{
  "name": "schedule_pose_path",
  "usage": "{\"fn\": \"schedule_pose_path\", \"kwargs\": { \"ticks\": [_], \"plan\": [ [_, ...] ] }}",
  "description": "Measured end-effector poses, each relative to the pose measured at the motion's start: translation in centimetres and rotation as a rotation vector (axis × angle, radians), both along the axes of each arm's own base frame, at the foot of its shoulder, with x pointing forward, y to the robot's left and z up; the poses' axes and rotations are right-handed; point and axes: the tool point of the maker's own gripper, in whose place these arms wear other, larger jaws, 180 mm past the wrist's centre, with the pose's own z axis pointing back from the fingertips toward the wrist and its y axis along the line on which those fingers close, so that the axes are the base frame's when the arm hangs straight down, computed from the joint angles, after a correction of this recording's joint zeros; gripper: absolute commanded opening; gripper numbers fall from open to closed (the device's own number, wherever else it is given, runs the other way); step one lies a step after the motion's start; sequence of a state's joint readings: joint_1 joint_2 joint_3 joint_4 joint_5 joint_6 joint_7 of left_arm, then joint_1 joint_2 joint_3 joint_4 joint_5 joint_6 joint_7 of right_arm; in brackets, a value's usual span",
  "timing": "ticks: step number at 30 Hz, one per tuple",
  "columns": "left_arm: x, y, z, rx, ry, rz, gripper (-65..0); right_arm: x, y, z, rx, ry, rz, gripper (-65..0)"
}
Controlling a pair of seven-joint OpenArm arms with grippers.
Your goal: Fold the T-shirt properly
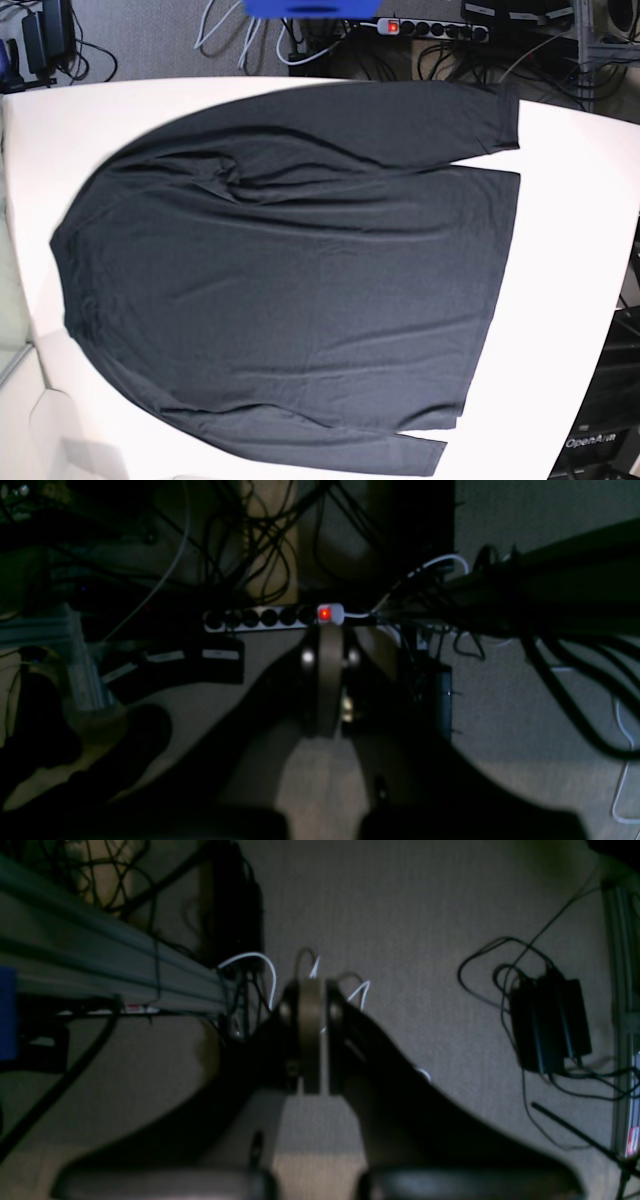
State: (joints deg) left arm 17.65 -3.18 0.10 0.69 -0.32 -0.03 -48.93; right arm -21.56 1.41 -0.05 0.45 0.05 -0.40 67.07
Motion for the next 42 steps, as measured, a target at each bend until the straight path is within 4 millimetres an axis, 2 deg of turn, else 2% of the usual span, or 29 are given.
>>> {"fn": "schedule_pose_path", "kwargs": {
  "ticks": [2,7,10,15,18,21,23,26,31,33,36,42],
  "plan": [
    [-0.6,-0.1,0.1,-0.004,0.002,0.000,-65.0,-0.2,0.0,0.5,-0.001,-0.026,0.002,-65.0],
    [-0.8,-0.2,2.2,-0.010,-0.125,-0.007,-65.0,-1.8,0.0,1.8,-0.003,-0.054,0.005,-65.0],
    [-1.9,-0.2,2.4,-0.010,-0.115,-0.008,-65.0,-2.3,0.0,2.1,-0.004,-0.057,0.006,-65.0],
    [-1.8,-0.2,2.5,-0.010,-0.119,-0.008,-65.0,-2.3,0.0,2.7,-0.004,-0.090,0.009,-65.0],
    [-2.5,-0.3,2.8,-0.012,-0.120,-0.008,-65.0,-3.4,0.1,3.0,-0.002,-0.072,0.010,-65.0],
    [-2.4,-0.4,4.2,-0.017,-0.200,-0.013,-65.0,-4.2,0.1,3.1,-0.001,-0.060,0.009,-65.0],
    [-2.7,-0.5,5.3,-0.020,-0.256,-0.016,-65.0,-4.3,0.1,3.2,-0.001,-0.057,0.009,-65.0],
    [-4.1,-0.4,5.7,-0.020,-0.243,-0.017,-65.0,-4.3,0.1,3.2,-0.001,-0.057,0.009,-65.0],
    [-3.4,1.1,6.0,0.008,-0.270,-0.031,-65.0,-4.3,-0.4,3.2,-0.008,-0.056,0.015,-65.0],
    [-3.6,1.2,6.1,0.009,-0.266,-0.032,-65.0,-4.3,-0.9,3.2,-0.018,-0.057,0.019,-65.0],
    [-4.0,1.2,6.1,0.007,-0.259,-0.036,-65.0,-4.3,-0.7,3.3,-0.014,-0.062,0.018,-65.0],
    [-5.5,2.3,6.5,0.024,-0.234,-0.047,-65.0,-4.0,-1.4,5.6,-0.029,-0.160,0.036,-65.0]
  ]
}}
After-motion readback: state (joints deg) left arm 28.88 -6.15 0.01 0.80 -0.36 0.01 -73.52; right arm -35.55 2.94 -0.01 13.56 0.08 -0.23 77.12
